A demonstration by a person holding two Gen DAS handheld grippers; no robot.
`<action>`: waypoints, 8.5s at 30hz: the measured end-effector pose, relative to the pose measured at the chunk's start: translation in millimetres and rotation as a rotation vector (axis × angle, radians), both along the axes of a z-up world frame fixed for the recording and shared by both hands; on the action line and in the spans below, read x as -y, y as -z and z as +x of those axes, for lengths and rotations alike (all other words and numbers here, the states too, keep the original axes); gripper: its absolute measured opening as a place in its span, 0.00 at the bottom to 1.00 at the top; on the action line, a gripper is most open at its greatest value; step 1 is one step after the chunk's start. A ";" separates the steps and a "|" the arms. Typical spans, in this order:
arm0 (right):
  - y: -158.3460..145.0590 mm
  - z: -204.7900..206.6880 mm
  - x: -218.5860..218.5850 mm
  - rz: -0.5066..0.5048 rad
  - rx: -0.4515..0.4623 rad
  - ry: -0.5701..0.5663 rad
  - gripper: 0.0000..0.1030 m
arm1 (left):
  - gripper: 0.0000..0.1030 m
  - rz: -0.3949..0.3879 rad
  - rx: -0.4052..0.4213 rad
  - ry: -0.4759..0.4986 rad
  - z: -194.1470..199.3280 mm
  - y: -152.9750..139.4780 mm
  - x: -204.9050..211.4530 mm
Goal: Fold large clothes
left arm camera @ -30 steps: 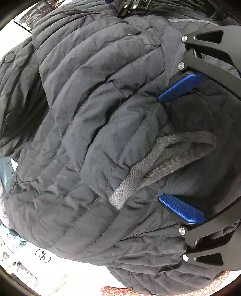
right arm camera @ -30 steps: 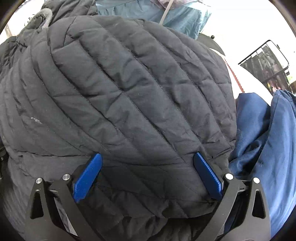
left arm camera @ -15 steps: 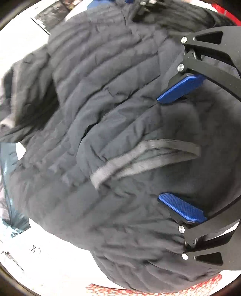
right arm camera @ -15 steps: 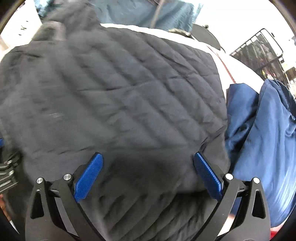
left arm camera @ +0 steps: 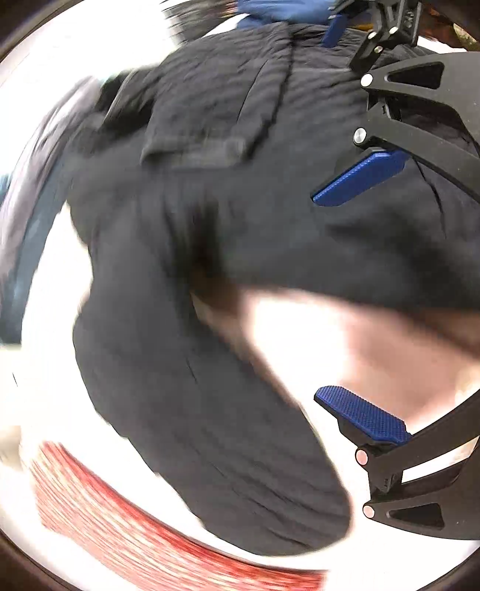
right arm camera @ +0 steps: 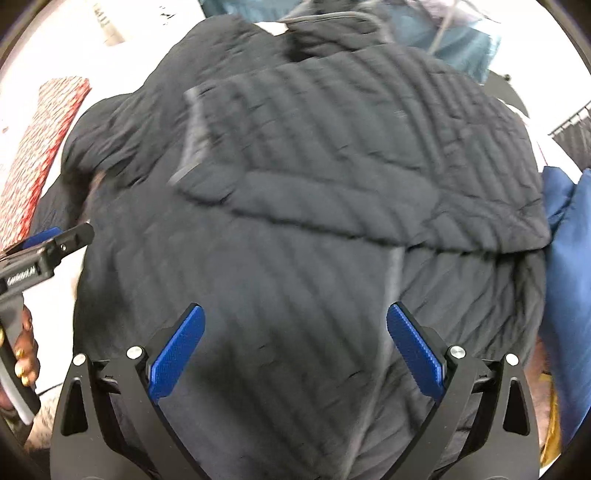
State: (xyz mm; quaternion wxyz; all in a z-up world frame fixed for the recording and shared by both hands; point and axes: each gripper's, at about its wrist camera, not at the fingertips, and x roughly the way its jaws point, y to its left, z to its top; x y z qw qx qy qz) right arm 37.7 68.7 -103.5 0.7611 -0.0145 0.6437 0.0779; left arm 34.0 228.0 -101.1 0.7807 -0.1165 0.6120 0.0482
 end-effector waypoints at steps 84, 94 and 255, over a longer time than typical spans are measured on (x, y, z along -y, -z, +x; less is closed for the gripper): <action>4.4 -92.5 275.7 0.083 -0.037 0.566 0.95 | 0.85 -0.227 0.175 0.563 116.8 -56.5 342.9; -16.7 -45.6 258.7 0.074 0.031 0.430 0.95 | 0.88 -0.019 0.237 0.471 99.7 -60.6 255.4; -86.0 79.7 336.4 0.702 0.151 0.542 0.11 | 0.11 -0.282 0.138 0.380 173.0 -80.8 44.3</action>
